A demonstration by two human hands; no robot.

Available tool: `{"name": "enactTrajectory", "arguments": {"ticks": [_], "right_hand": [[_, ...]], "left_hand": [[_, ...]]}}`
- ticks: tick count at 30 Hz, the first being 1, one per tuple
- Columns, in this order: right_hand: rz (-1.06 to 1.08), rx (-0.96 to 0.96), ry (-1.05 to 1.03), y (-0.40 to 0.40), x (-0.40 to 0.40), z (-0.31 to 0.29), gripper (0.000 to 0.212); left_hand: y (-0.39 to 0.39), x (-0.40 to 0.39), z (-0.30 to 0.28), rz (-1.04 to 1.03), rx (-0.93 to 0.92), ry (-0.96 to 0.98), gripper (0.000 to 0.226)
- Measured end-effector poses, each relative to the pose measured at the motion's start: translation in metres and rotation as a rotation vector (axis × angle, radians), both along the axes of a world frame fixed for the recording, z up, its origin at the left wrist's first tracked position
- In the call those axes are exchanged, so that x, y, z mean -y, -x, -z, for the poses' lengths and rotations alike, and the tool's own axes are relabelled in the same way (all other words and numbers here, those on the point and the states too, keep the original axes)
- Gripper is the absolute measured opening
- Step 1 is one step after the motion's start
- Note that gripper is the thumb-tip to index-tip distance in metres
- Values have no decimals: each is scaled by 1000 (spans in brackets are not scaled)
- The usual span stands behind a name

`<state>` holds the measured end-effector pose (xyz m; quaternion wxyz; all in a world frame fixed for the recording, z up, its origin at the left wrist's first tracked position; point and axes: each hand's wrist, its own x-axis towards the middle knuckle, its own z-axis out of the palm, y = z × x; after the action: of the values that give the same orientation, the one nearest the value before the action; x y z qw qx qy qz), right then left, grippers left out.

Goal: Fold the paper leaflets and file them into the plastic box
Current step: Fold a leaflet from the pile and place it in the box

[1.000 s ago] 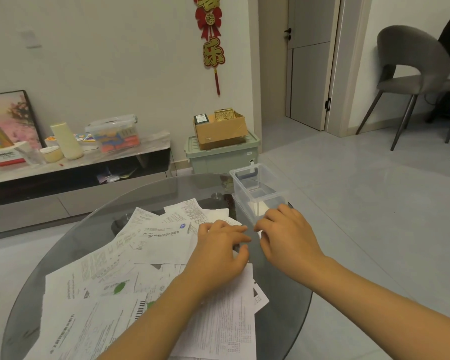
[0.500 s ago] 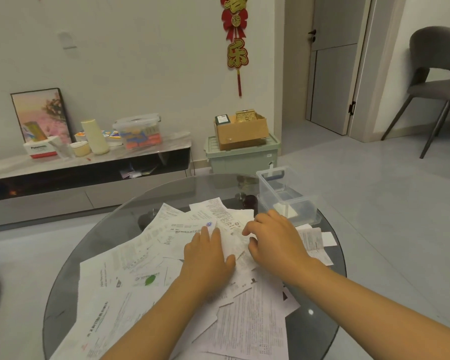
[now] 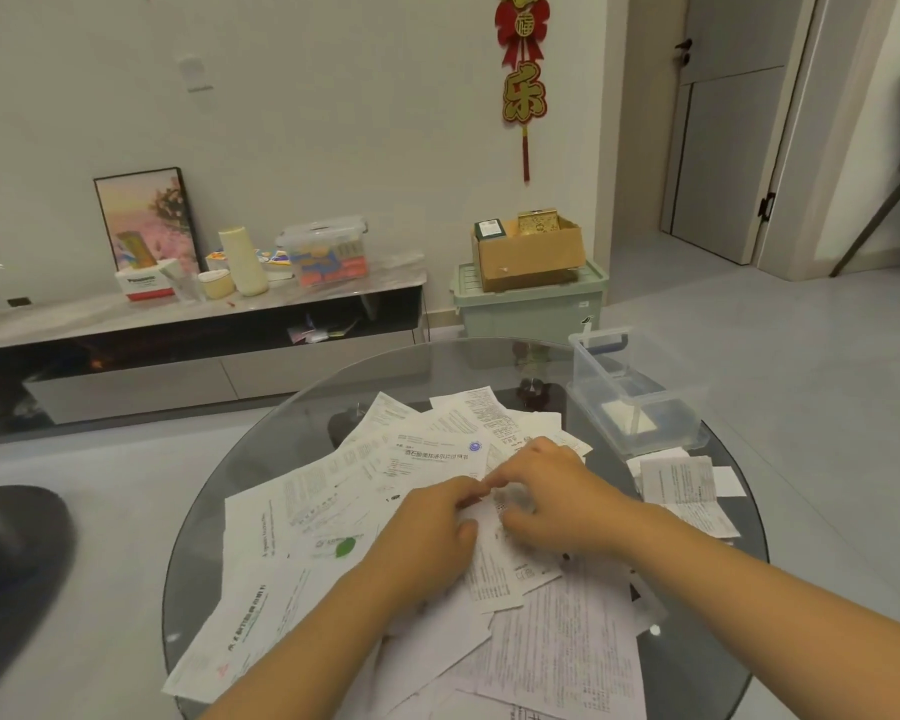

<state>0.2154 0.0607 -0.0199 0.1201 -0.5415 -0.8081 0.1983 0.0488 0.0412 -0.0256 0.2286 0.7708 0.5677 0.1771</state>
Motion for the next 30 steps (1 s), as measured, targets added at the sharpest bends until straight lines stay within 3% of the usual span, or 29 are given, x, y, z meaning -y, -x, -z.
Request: {"name": "enactTrajectory", "arguments": {"ticks": [6, 9, 11, 15, 21, 25, 30], "right_hand": [[-34, -202, 34, 5, 10, -1, 27], [73, -337, 45, 10, 11, -1, 4], [122, -372, 65, 10, 10, -2, 13], [204, -382, 119, 5, 9, -2, 19], [292, -483, 202, -1, 10, 1, 2], [292, -491, 233, -4, 13, 0, 16], [169, -399, 207, -7, 17, -4, 16]], "left_hand": [[13, 7, -1, -116, 222, 36, 22], [12, 9, -7, -149, 379, 81, 17], [10, 8, -11, -187, 454, 122, 23], [9, 7, -12, -124, 321, 49, 29], [6, 10, -7, 40, 125, -10, 44], [6, 9, -2, 40, 83, -78, 36], [8, 9, -1, -2, 84, -49, 18]]}}
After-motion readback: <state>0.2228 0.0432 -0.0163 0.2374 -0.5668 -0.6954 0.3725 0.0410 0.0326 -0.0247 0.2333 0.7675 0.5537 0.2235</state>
